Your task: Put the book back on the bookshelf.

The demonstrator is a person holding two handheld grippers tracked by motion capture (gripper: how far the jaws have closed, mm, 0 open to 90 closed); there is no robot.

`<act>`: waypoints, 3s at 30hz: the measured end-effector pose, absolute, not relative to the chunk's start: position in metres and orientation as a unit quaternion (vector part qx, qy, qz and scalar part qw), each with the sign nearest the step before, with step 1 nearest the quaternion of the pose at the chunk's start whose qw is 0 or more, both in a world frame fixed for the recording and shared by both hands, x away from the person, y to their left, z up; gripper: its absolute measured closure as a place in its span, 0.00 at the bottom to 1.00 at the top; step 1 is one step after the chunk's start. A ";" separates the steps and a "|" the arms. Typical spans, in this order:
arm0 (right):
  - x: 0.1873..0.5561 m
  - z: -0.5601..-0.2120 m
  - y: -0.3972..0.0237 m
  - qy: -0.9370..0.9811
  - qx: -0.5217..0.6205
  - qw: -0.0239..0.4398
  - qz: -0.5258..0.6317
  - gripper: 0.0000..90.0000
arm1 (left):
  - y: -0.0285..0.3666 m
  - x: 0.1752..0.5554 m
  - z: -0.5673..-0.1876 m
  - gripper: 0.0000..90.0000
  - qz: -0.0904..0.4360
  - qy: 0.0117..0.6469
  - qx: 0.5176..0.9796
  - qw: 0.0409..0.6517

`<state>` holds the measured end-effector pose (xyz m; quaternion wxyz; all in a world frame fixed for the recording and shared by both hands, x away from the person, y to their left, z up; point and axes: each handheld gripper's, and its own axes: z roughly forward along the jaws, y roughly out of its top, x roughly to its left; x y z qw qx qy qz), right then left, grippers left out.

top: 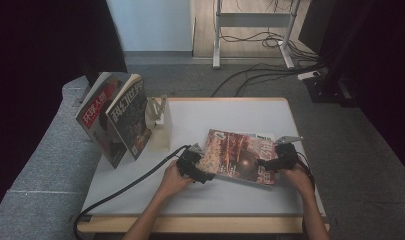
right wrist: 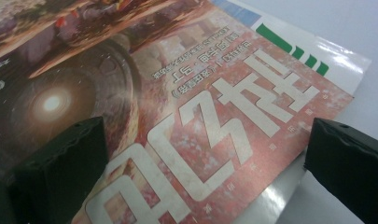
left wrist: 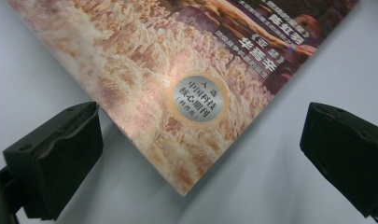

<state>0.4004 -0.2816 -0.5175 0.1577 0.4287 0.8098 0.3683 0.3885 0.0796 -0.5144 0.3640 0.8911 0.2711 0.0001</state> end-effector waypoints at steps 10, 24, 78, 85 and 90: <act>0.419 -0.517 -0.273 0.812 0.430 0.156 0.364 0.00 | 0.081 0.368 -0.514 0.00 -0.010 0.266 0.892 0.365; 0.419 -0.517 -0.272 0.806 0.434 0.154 0.372 0.00 | 0.090 0.375 -0.507 0.00 0.012 0.259 0.890 0.375; 0.332 -0.521 -0.289 0.813 0.427 0.164 0.360 0.00 | 0.044 0.490 -0.507 0.00 0.058 0.253 0.895 0.363; 0.334 -0.521 -0.292 0.810 0.432 0.166 0.358 0.00 | 0.046 0.490 -0.510 0.00 0.055 0.254 0.899 0.353; 0.337 -0.520 -0.296 0.807 0.439 0.176 0.353 0.00 | 0.047 0.486 -0.509 0.00 0.054 0.256 0.900 0.349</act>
